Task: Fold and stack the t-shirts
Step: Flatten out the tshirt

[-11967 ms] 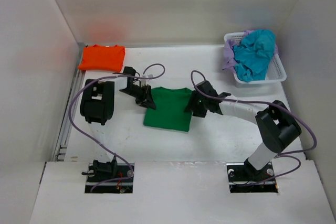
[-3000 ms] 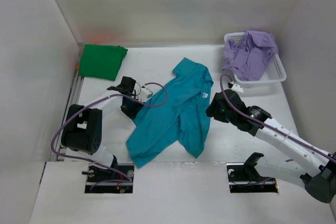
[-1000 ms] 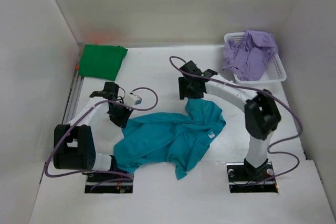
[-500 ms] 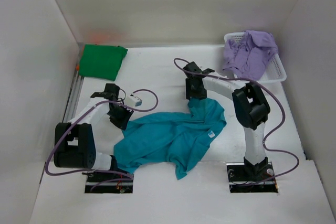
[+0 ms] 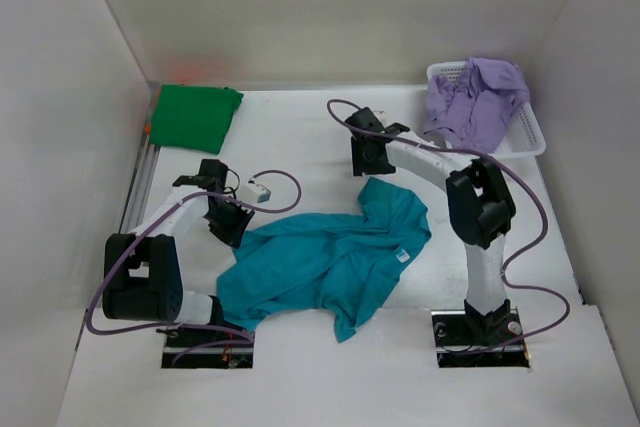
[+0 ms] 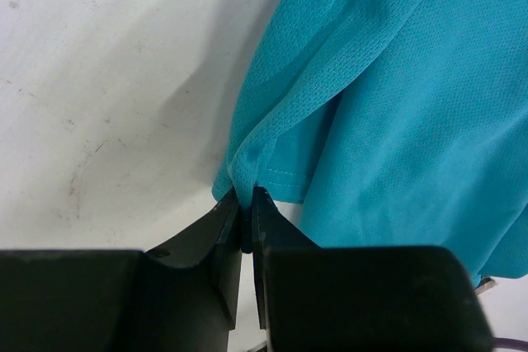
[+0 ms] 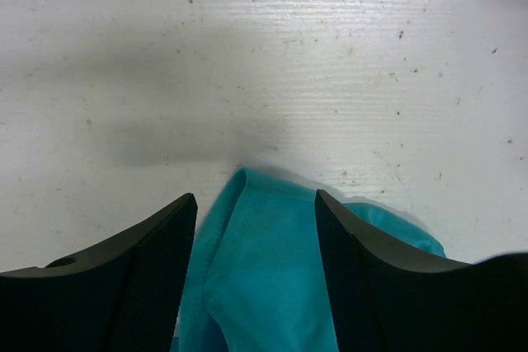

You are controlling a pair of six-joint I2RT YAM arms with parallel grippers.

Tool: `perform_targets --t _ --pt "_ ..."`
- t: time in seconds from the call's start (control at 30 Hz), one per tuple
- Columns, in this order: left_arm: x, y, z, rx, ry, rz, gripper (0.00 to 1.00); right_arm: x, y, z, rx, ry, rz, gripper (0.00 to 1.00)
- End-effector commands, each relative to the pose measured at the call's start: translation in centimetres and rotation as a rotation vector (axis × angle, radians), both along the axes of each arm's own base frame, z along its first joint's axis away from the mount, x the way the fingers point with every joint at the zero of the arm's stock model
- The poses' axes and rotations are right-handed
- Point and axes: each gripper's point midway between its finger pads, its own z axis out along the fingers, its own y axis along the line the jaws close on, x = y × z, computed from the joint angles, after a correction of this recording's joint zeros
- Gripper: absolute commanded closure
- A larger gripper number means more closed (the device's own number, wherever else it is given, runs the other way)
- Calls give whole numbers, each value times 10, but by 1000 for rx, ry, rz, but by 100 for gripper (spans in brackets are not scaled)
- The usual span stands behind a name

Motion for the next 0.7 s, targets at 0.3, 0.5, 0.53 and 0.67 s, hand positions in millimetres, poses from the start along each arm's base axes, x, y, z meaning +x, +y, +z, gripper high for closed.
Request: perform_targets --t 0.3,0.5,0.53,0.67 --pt "2 -1 1 -20 -12 -1 94 5 9 -32 71 125 26 59" --pt "13 8 5 -10 -38 43 94 -10 9 -30 80 195 53 100" --pt "16 10 6 -7 -43 56 94 -11 11 -25 93 192 59 100" --pt "26 15 9 -2 -58 84 94 -7 20 5 159 138 77 100"
